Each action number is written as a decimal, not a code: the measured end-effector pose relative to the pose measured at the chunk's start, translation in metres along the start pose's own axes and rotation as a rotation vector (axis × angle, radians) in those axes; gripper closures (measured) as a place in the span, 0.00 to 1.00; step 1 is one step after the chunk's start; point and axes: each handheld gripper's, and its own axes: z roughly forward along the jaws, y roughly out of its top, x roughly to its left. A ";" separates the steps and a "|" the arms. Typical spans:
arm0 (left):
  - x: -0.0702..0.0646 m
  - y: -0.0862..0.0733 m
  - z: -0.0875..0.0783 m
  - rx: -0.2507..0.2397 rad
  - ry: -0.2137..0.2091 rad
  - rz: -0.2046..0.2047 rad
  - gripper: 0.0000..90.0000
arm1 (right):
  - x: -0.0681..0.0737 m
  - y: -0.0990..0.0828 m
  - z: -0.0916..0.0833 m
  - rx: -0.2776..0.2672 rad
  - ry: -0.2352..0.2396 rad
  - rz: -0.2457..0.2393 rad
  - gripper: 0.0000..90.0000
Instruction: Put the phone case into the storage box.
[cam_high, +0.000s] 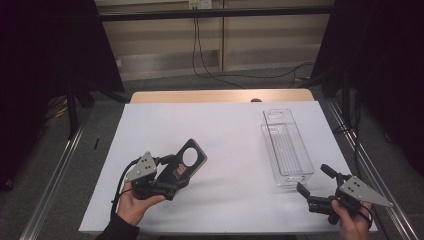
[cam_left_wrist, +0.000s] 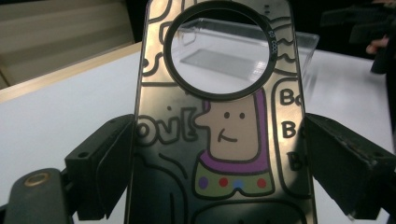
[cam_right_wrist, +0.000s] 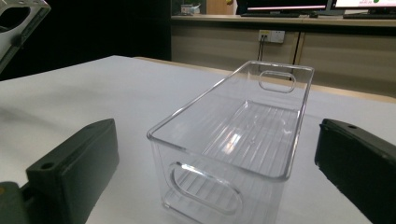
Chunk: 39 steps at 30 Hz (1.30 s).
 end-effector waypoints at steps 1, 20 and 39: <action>-0.001 0.002 0.002 -0.006 -0.007 0.003 0.14 | 0.000 0.001 -0.001 -0.005 -0.002 -0.011 0.00; -0.026 0.025 0.029 -0.091 -0.177 0.000 0.14 | 0.018 0.019 0.006 -0.026 0.136 -0.033 0.00; -0.040 0.032 0.058 -0.087 -0.274 -0.006 0.14 | 0.041 0.034 0.036 -0.039 0.321 -0.012 0.00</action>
